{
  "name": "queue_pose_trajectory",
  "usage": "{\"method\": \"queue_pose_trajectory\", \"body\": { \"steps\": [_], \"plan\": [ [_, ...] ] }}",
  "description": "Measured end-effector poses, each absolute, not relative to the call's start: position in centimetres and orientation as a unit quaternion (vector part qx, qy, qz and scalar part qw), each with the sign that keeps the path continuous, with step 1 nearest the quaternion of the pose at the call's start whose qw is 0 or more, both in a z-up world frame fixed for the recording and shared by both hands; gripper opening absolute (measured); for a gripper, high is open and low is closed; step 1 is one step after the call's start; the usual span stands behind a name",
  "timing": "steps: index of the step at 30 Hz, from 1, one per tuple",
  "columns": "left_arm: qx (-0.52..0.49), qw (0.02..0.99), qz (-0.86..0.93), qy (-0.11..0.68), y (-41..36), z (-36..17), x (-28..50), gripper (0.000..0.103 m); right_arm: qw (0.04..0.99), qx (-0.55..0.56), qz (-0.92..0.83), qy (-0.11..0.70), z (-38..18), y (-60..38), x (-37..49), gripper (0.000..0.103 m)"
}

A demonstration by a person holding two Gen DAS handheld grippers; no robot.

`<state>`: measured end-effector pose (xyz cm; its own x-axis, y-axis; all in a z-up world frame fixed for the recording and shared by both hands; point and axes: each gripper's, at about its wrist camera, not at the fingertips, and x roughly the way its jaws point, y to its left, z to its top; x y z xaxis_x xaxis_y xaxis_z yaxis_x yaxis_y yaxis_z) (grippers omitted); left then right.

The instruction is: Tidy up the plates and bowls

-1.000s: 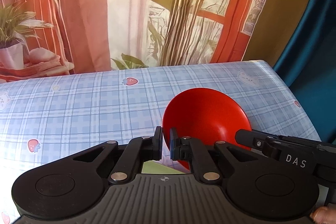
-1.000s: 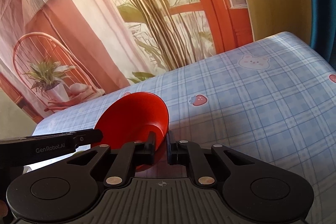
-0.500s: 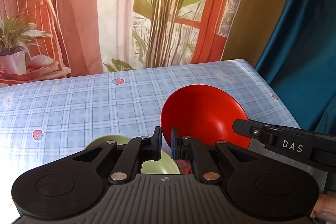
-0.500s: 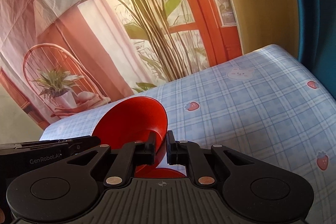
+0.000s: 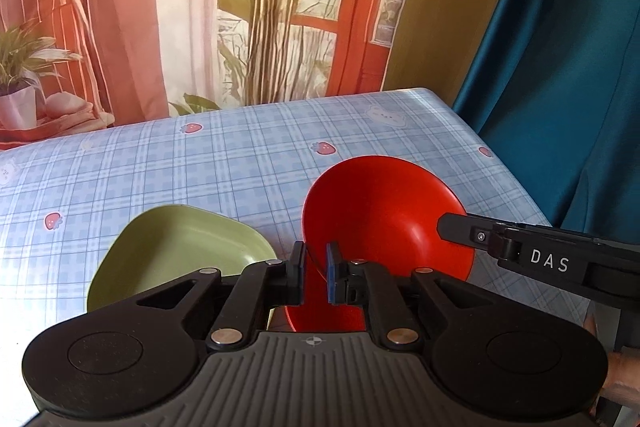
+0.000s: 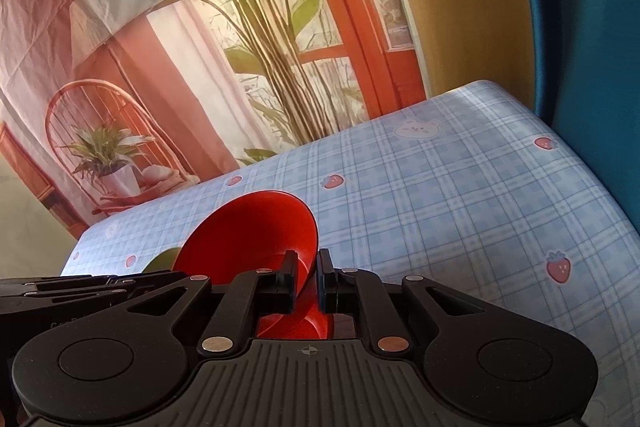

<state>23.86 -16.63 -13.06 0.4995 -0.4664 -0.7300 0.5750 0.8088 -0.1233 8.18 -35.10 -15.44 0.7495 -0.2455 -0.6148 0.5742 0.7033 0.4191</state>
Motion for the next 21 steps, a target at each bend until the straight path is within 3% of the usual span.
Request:
{"method": "queue_pose_trajectory", "body": {
  "steps": [21],
  "plan": [
    [0.068,0.858,-0.292,0.418,-16.0,-13.7,22.4,0.012,0.883,0.310,-0.220,0.275,-16.6,-34.1,6.5,0.009]
  ]
}}
